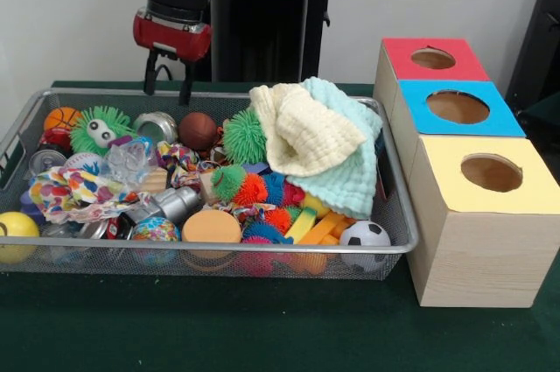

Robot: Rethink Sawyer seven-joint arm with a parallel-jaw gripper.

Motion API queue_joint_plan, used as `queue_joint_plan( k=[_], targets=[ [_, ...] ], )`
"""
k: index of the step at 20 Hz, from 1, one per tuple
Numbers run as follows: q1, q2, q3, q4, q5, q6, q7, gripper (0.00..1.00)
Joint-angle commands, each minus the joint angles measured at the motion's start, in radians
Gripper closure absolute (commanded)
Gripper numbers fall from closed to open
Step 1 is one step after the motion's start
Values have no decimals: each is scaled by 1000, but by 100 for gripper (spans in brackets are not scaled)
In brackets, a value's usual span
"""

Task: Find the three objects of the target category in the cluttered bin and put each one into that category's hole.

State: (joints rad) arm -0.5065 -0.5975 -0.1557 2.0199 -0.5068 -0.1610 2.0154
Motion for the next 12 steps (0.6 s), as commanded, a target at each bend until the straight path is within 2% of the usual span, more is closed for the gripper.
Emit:
queue_joint_plan(
  k=[1,6,12],
  targets=[
    [-8,86,144,6,73,-140,221,0],
    [-15,107,161,25,89,-158,227,0],
    [-37,133,190,34,101,-131,217,0]
  ],
)
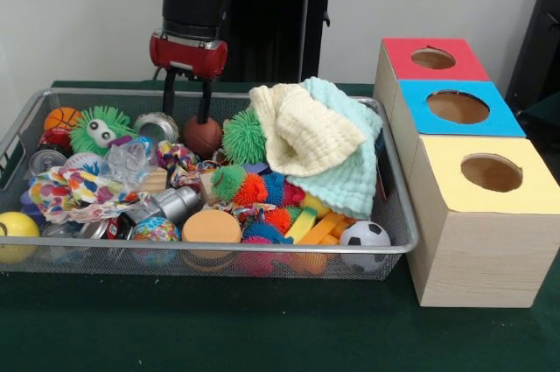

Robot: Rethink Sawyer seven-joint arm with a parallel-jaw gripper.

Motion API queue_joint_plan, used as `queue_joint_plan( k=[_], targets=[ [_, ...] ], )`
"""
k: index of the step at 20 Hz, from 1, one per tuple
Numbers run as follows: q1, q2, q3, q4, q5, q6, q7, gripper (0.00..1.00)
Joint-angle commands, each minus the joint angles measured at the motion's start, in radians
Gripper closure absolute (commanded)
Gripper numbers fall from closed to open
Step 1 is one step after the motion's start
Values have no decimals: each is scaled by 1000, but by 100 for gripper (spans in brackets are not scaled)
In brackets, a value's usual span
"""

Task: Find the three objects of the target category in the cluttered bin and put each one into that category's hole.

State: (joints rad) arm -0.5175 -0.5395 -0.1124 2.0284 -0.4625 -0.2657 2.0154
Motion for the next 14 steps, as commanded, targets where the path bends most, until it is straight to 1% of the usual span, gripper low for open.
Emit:
queue_joint_plan(
  k=[1,5,8,10,14],
  targets=[
    [-28,79,149,28,60,-27,218,0],
    [-35,109,149,12,58,-31,204,0],
    [-51,125,168,4,54,-19,196,0],
    [-62,129,184,9,56,-10,197,0],
    [-102,128,242,33,54,25,199,0]
  ],
)
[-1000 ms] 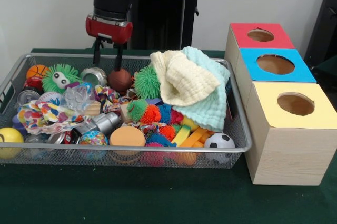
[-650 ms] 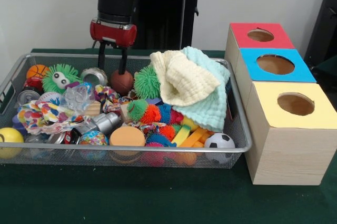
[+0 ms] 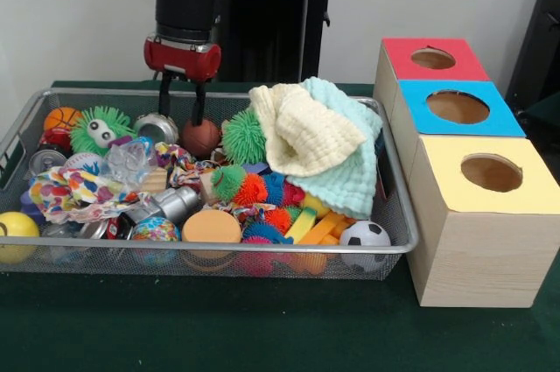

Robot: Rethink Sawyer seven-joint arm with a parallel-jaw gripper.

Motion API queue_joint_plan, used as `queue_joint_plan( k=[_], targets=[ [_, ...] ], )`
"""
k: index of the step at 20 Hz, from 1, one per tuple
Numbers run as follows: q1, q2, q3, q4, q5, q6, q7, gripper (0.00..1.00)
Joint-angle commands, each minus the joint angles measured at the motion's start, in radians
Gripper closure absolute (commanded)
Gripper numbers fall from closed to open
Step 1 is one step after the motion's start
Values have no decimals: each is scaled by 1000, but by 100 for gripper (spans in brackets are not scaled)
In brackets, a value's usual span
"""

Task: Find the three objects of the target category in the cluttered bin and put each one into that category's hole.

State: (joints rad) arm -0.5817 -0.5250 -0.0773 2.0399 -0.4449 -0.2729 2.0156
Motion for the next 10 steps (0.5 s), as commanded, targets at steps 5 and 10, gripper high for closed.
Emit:
queue_joint_plan(
  k=[5,10],
  targets=[
    [-94,104,290,64,38,61,205,0],
    [-145,114,372,88,48,73,209,0]
  ],
)
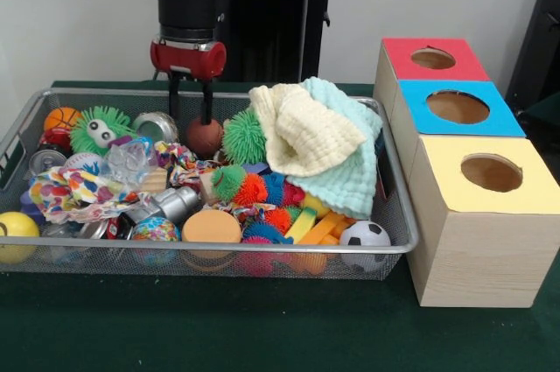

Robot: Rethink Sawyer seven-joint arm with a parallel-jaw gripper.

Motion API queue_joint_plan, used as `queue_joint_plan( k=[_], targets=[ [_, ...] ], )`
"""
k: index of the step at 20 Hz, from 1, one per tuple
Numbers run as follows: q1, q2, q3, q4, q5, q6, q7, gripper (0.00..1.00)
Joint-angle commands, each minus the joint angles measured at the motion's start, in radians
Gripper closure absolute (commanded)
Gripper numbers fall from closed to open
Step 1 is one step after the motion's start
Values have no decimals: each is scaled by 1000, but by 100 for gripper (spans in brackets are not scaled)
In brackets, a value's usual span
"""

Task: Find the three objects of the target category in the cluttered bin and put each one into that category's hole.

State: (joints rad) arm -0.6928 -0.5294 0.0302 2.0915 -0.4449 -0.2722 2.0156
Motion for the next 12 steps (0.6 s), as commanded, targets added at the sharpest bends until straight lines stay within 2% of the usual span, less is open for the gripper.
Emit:
queue_joint_plan(
  k=[1,5,12],
  targets=[
    [-45,124,272,35,48,72,207,0],
    [-53,147,284,38,55,35,214,0],
    [-25,152,275,33,77,-23,219,0]
  ],
)
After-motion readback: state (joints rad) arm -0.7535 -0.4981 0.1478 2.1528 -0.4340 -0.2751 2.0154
